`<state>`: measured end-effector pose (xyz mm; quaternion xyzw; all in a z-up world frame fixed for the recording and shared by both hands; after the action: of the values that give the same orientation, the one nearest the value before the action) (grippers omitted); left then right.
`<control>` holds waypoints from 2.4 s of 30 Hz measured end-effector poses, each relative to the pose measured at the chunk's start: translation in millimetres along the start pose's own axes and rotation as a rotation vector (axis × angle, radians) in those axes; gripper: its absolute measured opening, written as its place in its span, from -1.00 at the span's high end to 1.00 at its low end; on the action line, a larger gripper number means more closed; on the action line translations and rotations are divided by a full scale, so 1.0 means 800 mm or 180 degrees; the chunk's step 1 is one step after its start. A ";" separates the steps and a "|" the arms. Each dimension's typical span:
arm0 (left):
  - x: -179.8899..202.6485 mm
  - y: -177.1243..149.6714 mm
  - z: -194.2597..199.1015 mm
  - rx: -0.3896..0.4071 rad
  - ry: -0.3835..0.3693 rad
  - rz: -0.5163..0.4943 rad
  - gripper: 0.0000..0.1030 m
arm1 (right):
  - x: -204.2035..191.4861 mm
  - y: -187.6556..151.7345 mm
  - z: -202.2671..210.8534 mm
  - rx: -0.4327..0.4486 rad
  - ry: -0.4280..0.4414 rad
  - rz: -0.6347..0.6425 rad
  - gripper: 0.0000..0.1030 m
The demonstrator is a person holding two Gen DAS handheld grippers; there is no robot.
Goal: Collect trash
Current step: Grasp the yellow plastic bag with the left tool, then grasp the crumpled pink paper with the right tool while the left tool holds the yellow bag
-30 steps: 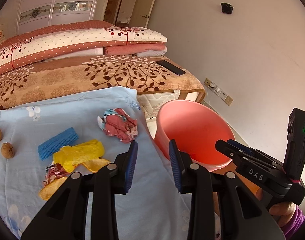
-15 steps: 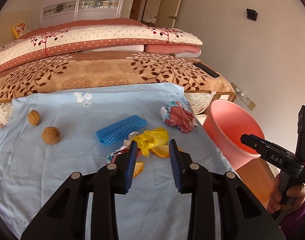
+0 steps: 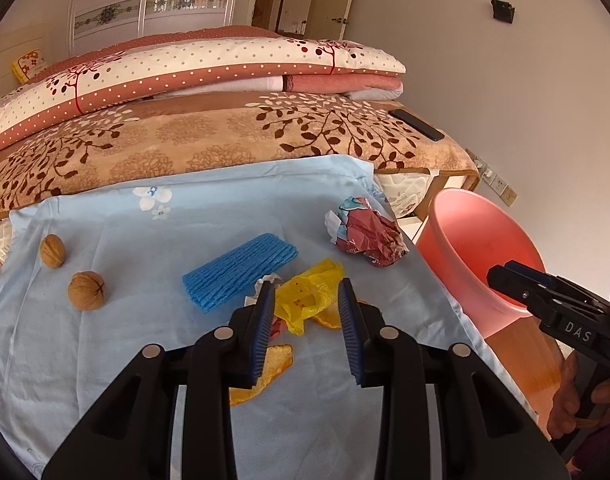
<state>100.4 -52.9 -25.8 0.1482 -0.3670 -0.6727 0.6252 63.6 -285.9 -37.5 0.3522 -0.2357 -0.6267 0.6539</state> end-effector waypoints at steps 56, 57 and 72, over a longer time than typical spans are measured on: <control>-0.011 -0.019 -0.019 -0.0099 -0.0460 -0.0136 0.80 | -0.043 0.033 -0.059 -0.0150 0.0170 0.0230 0.01; -0.013 -0.017 -0.015 -0.0073 -0.0474 -0.0104 0.80 | -0.044 0.036 -0.061 -0.0148 0.0182 0.0227 0.01; -0.045 -0.009 0.017 0.0071 -0.0467 0.0225 0.80 | -0.081 0.064 -0.142 -0.0427 0.0107 0.0721 0.01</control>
<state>92.6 -15.0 -30.7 0.0924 -0.4243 -0.6552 0.6182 175.1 -204.9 -63.0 0.2893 -0.2205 -0.5572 0.7464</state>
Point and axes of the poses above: each gripper's, at about its wrist camera, not at the fingertips, and z roughly against the way its jaws point, x to its right, y to its top, the point moved 1 cm from there along -z, roughly the way its jaws point, and after that the axes turned 9 degrees about z, right-handed, at the moved point
